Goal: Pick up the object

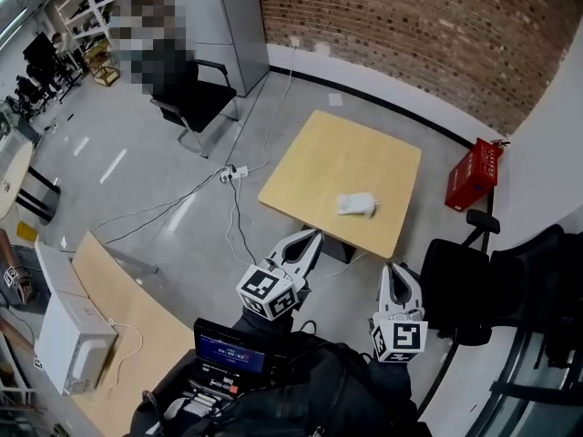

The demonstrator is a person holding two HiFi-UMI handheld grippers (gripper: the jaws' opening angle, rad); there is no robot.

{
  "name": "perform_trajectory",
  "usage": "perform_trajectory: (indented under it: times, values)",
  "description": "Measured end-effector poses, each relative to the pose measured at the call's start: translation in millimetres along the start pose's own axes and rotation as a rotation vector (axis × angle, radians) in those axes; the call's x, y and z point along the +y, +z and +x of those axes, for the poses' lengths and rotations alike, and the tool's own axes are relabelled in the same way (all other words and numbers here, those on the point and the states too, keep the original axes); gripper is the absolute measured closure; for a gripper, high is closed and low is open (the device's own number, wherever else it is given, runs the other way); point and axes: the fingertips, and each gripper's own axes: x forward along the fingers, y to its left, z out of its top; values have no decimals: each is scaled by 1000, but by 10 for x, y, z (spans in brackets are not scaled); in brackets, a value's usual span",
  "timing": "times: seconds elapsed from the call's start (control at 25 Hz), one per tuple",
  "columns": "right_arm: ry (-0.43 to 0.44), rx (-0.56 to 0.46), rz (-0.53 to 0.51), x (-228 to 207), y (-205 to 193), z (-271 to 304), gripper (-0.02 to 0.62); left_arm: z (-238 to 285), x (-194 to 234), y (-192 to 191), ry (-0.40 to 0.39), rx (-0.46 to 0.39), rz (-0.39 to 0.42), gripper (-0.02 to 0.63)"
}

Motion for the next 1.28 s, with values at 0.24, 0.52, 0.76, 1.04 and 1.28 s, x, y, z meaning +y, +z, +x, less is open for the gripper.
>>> perform_trajectory:
  times: [0.24,0.52,0.76,1.04,1.28]
  values:
    - [21,22,-15,111,-17,55,592,-10,76,-9,11,1,-14,607]
    - [-6,89,-13,-21,-206,88,592,101,88,-248,13,56,-43,607]
    - [62,81,-7,-160,-223,347,592,274,166,-253,53,65,-28,607]
    - [155,38,-37,-279,-29,742,592,618,327,-59,107,47,20,607]
    - [159,19,-19,-809,-9,1037,592,1198,330,-60,100,57,43,607]
